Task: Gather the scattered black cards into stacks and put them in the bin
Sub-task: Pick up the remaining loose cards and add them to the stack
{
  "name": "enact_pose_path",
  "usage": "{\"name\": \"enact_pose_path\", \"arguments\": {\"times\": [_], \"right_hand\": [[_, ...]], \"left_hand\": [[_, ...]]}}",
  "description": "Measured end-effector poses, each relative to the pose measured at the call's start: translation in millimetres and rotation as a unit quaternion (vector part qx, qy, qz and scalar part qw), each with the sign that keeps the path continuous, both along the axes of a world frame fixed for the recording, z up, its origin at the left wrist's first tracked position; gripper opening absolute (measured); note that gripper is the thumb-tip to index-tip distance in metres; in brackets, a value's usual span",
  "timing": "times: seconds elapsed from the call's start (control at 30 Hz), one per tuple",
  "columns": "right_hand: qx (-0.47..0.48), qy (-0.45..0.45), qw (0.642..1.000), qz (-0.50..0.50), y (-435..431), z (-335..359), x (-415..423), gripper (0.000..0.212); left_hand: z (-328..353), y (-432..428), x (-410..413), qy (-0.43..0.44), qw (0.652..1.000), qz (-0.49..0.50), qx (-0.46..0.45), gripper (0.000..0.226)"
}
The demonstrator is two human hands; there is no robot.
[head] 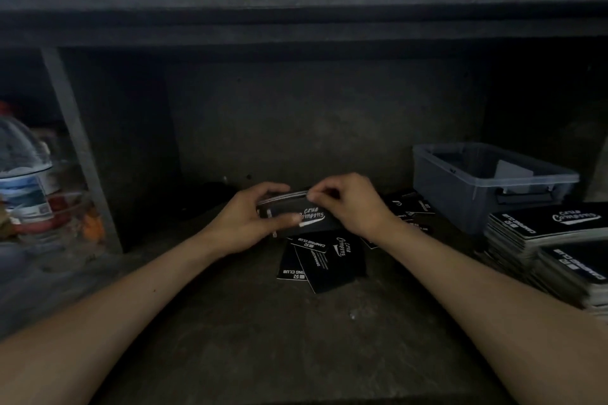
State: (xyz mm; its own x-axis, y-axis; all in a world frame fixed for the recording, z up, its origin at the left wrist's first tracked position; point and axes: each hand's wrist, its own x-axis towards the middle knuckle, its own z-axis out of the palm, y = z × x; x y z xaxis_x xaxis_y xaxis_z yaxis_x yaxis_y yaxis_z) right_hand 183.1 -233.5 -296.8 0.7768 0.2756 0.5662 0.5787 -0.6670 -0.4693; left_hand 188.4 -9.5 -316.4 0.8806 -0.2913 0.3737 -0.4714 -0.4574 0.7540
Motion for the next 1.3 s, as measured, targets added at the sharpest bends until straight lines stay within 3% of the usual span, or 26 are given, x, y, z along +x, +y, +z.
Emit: {"name": "enact_pose_path", "arguments": {"times": [0.07, 0.13, 0.17, 0.23, 0.3, 0.47, 0.57, 0.63, 0.77, 0.93, 1.03, 1.1, 1.2, 1.3], "right_hand": [[0.096, 0.01, 0.995, 0.012, 2, 1, 7, 0.004], [0.166, -0.007, 0.985, -0.037, -10, 5, 17, 0.006], [0.138, -0.007, 0.988, -0.072, -19, 5, 21, 0.013], [-0.028, 0.06, 0.994, -0.083, -34, -1, 25, 0.033], [-0.18, 0.149, 0.971, -0.054, -40, -11, 26, 0.043], [-0.218, 0.161, 0.962, -0.043, -47, 10, 20, 0.042], [-0.254, 0.133, 0.957, -0.033, -49, 16, 13, 0.024], [-0.228, 0.085, 0.969, -0.043, -53, 22, 6, 0.016], [-0.101, -0.025, 0.994, -0.041, -60, 35, 2, 0.014], [-0.132, -0.055, 0.989, -0.029, -35, 14, 4, 0.013], [0.02, -0.009, 1.0, -0.018, -36, 20, 4, 0.019], [0.049, 0.065, 0.996, 0.03, -46, 28, 2, 0.025], [-0.112, 0.266, 0.95, 0.115, -54, 30, -5, 0.046], [-0.215, 0.31, 0.921, 0.104, -52, 24, -4, 0.06]], "left_hand": [[-2, 0, 3, -0.034, 0.999, 0.009, 0.01, 0.045], [-1, 4, 6, -0.029, 0.999, 0.029, -0.013, 0.047], [0, 5, 7, -0.023, 0.999, 0.04, -0.027, 0.047], [0, 6, 10, -0.01, 0.997, 0.059, -0.057, 0.048], [0, 8, 11, -0.016, 0.995, 0.078, -0.067, 0.047], [4, 12, 14, -0.054, 0.986, 0.12, -0.103, 0.045], [4, 12, 15, -0.055, 0.984, 0.121, -0.119, 0.044], [3, 11, 15, -0.057, 0.985, 0.112, -0.119, 0.043], [4, 8, 11, -0.009, 0.991, 0.069, -0.113, 0.04], [-1, -2, 5, 0.073, 0.992, -0.033, -0.096, 0.02], [-3, 1, 4, -0.001, 0.999, -0.017, -0.034, 0.031], [-2, 3, 5, -0.008, 0.999, -0.009, -0.041, 0.042], [-1, 5, 7, -0.004, 0.998, -0.005, -0.056, 0.053], [-1, 6, 8, 0.0, 1.0, -0.003, -0.022, 0.057]]}}
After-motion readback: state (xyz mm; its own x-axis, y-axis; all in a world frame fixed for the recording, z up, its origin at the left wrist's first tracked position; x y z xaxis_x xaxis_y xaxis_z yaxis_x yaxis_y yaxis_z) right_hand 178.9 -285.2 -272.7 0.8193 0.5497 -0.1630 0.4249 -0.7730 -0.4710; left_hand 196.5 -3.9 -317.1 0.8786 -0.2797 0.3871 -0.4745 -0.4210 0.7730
